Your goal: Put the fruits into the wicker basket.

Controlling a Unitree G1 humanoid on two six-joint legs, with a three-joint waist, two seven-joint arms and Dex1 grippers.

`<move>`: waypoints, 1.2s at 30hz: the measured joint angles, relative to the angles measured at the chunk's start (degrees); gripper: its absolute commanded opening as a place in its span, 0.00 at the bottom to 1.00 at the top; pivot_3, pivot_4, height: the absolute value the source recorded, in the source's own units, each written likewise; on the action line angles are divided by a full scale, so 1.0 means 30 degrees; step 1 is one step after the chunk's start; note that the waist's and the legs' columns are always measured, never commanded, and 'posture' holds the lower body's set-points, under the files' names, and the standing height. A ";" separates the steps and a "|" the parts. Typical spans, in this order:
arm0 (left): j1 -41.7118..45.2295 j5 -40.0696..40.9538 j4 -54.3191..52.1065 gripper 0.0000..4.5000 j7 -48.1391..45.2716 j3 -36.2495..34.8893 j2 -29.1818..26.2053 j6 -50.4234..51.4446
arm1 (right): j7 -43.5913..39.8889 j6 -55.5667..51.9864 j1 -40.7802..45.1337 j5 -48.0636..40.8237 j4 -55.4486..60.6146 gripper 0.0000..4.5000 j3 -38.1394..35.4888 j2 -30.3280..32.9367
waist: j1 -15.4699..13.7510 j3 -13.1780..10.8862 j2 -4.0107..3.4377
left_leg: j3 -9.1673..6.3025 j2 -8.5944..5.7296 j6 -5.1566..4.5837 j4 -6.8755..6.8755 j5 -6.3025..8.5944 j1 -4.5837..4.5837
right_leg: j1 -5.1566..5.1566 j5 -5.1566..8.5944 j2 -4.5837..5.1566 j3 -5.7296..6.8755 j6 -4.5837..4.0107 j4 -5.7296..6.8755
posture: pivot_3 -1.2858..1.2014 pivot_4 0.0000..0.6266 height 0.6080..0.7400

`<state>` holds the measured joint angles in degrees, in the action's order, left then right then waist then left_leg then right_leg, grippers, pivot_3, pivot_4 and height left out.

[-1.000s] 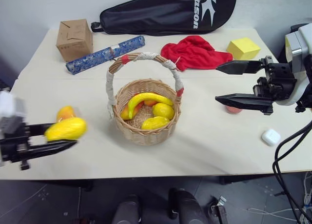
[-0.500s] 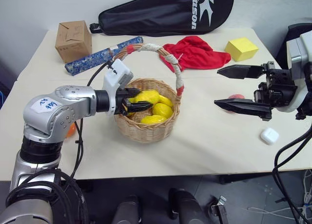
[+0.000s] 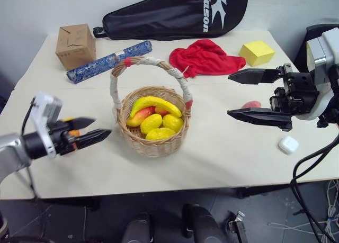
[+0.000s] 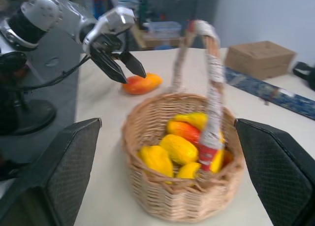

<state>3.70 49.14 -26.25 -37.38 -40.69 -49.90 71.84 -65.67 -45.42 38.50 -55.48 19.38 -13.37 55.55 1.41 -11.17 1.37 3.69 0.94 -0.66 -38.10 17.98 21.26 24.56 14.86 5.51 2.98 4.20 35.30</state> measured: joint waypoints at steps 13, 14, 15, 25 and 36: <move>0.3272 -0.3211 0.0596 1.00 0.9922 -0.2199 0.5227 0.2538 | -0.2182 -0.0063 0.1696 -0.0432 -0.0541 1.00 0.1926 -0.0613 | -0.0741 0.0024 0.0057 | -0.0023 -0.0011 0.0036 0.0008 0.0046 0.0020 | 0.0005 -0.0017 0.0052 0.0019 -0.0019 -0.0042 | 0.52 0.24 1.00; 0.3412 -0.3424 0.0660 1.00 1.0265 -0.1948 0.5392 0.2675 | -0.2185 -0.0070 0.1707 -0.0443 -0.0544 1.00 0.1951 -0.0634 | -0.0703 0.0024 0.0057 | -0.0018 -0.0003 0.0044 0.0014 0.0051 0.0024 | 0.0006 -0.0017 0.0035 0.0021 -0.0018 -0.0062 | 0.52 0.24 1.00; 0.3562 -0.3655 0.0783 1.00 1.0586 -0.1697 0.5561 0.2816 | -0.2173 -0.0091 0.1712 -0.0445 -0.0548 1.00 0.1951 -0.0659 | -0.0673 0.0024 0.0058 | -0.0017 0.0002 0.0055 0.0018 0.0052 0.0027 | 0.0007 -0.0017 0.0026 0.0023 -0.0018 -0.0072 | 0.52 0.24 1.00; 0.4403 -0.5369 0.4020 0.95 1.0727 0.1330 0.5837 0.1214 | -0.1736 -0.0305 0.1712 -0.0643 -0.0441 1.00 0.1950 -0.1042 | -0.0436 0.0024 0.0058 | -0.0009 0.0011 0.0041 0.0017 0.0072 0.0032 | 0.0010 -0.0018 0.0019 0.0022 -0.0018 -0.0086 | 0.52 0.24 1.00; 0.3105 -0.3261 0.2382 0.63 0.6256 0.1463 0.2770 0.1413 | -0.0900 -0.0400 0.0902 -0.0778 0.0014 1.00 0.1373 -0.1021 | -0.0377 0.0024 0.0058 | -0.0008 0.0034 0.0123 0.0030 0.0101 0.0067 | 0.0052 -0.0004 0.0022 0.0017 -0.0042 -0.0119 | 0.52 0.24 1.00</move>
<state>13.02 39.36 -19.11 -18.61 -36.30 -41.59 76.08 -68.37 -46.62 41.21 -57.82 19.42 -9.25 52.48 0.28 -11.10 1.54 3.67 1.05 -0.29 -38.01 18.28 21.46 24.72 14.85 5.58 3.04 4.08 34.94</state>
